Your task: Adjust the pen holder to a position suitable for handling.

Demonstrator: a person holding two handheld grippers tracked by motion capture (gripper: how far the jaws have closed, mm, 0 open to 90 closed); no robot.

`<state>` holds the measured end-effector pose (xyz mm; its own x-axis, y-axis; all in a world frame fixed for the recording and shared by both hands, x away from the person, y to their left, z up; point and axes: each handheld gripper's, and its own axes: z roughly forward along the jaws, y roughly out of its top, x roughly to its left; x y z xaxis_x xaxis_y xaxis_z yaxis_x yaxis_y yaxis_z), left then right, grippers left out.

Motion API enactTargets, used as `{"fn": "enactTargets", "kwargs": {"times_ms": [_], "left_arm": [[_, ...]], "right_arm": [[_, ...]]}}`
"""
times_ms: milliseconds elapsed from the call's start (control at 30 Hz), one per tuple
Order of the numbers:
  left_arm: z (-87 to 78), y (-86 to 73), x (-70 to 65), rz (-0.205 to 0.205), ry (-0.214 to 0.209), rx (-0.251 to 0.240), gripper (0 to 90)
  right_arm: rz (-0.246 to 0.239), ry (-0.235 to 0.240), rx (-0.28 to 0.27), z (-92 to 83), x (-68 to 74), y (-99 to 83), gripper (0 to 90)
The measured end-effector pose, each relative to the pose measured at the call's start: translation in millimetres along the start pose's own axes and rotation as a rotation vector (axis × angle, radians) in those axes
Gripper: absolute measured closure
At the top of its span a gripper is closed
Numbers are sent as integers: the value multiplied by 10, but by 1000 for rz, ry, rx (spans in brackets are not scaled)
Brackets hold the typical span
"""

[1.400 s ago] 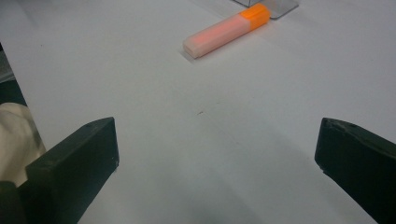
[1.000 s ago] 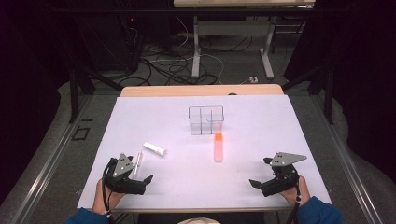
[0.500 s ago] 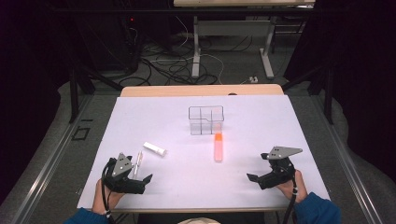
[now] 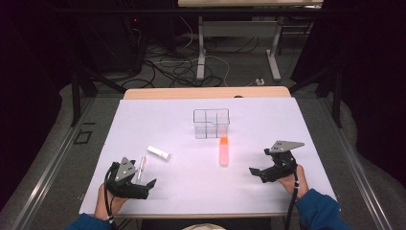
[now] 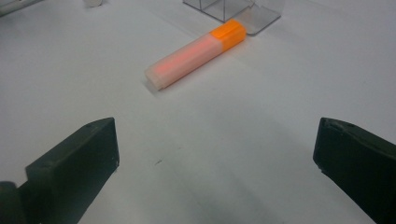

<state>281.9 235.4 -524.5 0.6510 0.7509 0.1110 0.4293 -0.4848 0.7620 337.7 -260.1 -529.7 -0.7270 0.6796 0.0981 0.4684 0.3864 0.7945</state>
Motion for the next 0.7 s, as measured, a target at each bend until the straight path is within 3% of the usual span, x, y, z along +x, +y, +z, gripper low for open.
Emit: {"fn": "enactTargets", "kwargs": {"times_ms": [233, 467, 700], "left_arm": [[2, -1, -1, -2, 0, 0, 1], [4, -3, -1, -2, 3, -3, 1], [12, -4, -1, -5, -3, -2, 1]], "right_arm": [[-4, -14, -9, 158, -76, 101, 0], [-5, 8, -3, 308, -147, 213, 0], [-11, -21, 1, 431, -192, 306, 10]]}}
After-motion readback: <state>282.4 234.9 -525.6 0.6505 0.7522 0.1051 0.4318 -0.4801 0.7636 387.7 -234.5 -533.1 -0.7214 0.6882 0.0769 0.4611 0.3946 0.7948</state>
